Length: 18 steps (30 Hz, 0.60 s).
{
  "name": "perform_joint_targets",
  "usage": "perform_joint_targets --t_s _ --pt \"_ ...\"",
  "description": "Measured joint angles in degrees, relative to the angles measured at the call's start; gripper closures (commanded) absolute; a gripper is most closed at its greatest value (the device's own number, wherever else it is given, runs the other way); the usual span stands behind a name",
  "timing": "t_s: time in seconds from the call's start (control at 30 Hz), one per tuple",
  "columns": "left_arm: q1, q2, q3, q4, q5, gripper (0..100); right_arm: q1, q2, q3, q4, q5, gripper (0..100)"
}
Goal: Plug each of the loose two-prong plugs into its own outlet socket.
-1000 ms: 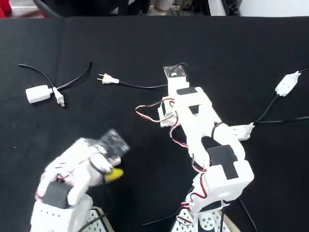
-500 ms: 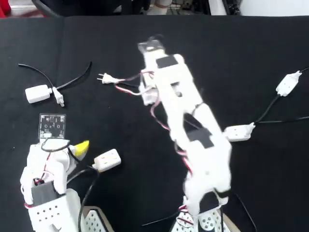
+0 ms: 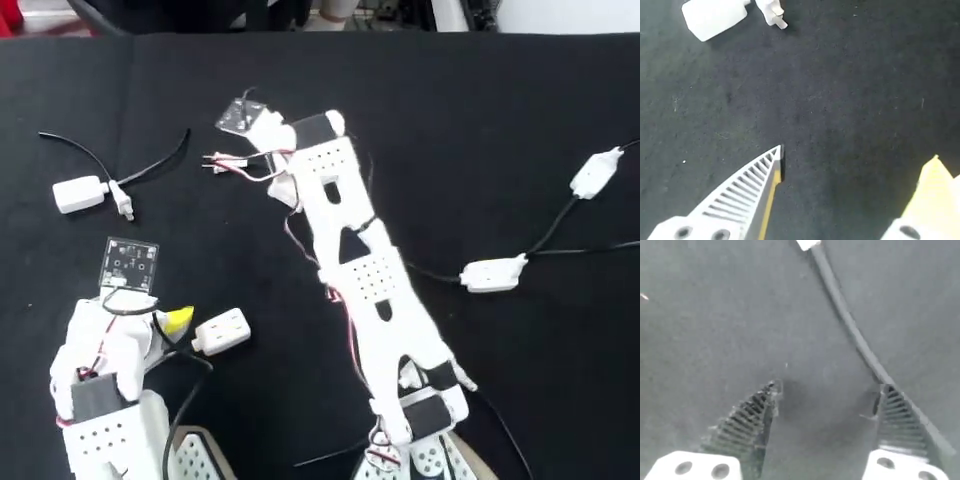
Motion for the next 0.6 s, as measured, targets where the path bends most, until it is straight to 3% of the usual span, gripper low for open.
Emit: perform_joint_targets --t_s 0.27,0.5,0.6 --pt "0.35 0.00 0.88 0.00 -2.81 59 -0.88 -1.85 1.32 0.09 -0.79 69.8" --pt "0.97 0.00 0.88 0.00 -2.90 59 -7.03 -2.73 1.67 -7.21 -15.30 69.8" --pt "1.05 -0.26 0.88 0.00 -2.90 59 -7.12 0.70 1.67 -14.42 -16.44 69.8"
